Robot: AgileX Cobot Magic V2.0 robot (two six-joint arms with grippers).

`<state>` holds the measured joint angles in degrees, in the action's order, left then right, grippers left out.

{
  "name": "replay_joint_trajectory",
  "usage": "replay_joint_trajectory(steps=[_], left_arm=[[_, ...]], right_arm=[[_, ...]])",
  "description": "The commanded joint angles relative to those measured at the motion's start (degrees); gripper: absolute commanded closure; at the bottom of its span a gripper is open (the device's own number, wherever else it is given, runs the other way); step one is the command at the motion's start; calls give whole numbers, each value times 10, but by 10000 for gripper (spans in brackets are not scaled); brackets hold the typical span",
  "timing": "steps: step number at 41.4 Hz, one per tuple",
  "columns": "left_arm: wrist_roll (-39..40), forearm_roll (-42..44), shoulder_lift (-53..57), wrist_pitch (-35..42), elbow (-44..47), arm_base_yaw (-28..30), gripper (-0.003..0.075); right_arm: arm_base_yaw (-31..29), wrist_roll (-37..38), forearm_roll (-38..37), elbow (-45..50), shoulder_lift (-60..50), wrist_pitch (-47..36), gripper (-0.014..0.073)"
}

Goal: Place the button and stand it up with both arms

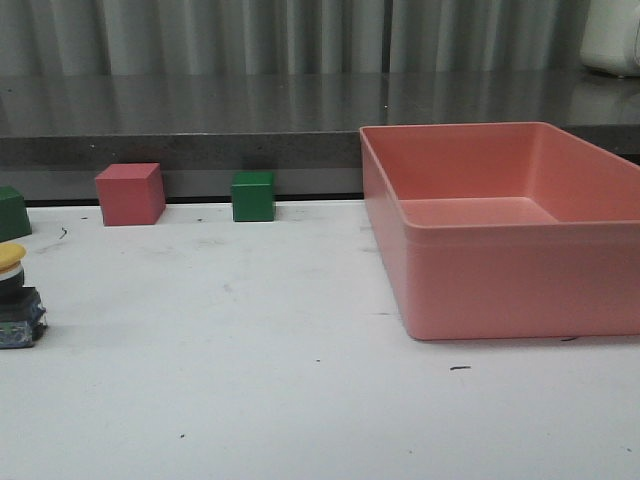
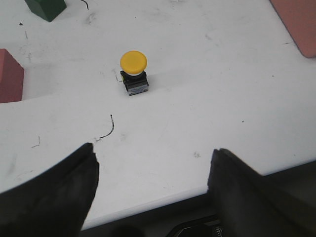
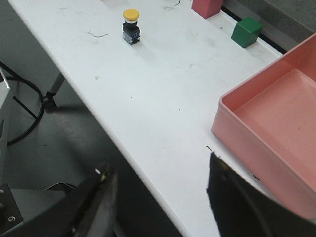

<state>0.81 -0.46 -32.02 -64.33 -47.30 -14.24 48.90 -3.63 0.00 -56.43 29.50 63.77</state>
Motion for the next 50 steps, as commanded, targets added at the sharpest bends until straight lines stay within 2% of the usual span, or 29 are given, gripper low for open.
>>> replay_joint_trajectory(steps=[1,5,8,18,21,50], left_arm=[[-1,-2,-2,39,-19,1,262],[-1,-2,-2,48,-19,1,287],[-1,-2,-2,57,-17,1,343],[-1,-14,-2,64,-16,1,664],[-1,-26,-2,66,-16,1,740],[-1,-30,-2,68,-16,1,740]], right_arm=[[-3,-3,0,-12,5,-38,158],[-3,-3,0,-12,5,-38,158],[-3,-3,0,-12,5,-38,158],[-3,-3,0,-12,5,-38,158],[-3,-3,0,-12,5,-38,158],[-3,-3,0,-12,7,-59,158]])
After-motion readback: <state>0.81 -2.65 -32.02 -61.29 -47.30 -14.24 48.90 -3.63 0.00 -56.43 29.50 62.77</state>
